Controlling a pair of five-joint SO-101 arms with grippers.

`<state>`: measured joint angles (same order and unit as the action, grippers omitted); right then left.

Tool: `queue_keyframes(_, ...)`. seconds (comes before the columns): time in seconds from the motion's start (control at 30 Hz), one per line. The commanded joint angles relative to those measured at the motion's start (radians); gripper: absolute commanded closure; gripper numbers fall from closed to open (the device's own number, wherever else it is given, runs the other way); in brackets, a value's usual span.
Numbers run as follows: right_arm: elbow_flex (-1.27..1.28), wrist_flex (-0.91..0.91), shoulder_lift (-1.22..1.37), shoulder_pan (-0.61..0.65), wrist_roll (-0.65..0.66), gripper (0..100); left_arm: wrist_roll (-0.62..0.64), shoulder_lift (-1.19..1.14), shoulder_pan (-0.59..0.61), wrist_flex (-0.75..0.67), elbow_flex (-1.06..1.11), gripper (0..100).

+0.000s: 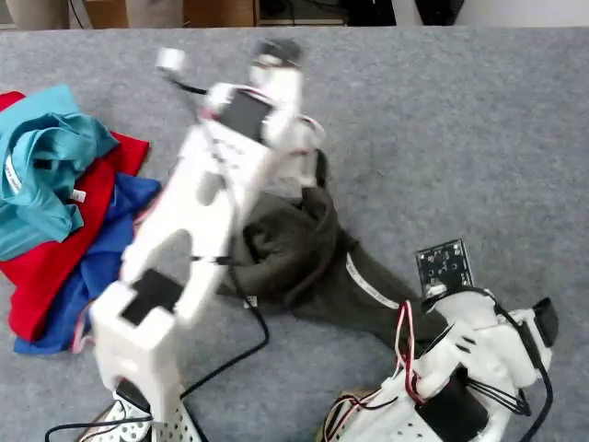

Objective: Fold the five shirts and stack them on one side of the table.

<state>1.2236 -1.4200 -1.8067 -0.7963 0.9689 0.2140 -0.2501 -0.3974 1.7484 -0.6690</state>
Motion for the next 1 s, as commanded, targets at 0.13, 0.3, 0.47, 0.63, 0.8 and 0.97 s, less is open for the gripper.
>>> queue_keyframes(0.13,-0.124,-0.009,0.208,0.268,-0.186,77.2,0.005,0.148,0.221,-0.005,0.353,72)
queue_keyframes(0.3,-0.300,0.046,0.610,0.541,-0.397,77.1,0.057,0.076,0.229,-0.247,0.571,72)
queue_keyframes(0.47,-0.504,0.143,1.075,0.791,-0.623,77.1,0.123,-0.031,0.203,-0.393,0.632,72)
queue_keyframes(0.63,-0.651,0.229,1.463,0.957,-0.692,77.4,0.127,-0.133,0.167,-0.393,0.628,72)
queue_keyframes(0.8,-0.730,0.284,1.759,1.017,-0.689,77.5,0.126,-0.189,0.164,-0.396,0.626,78)
queue_keyframes(0.97,-0.797,0.293,1.946,1.009,-0.690,92.9,0.118,-0.202,0.192,-0.417,0.617,97)
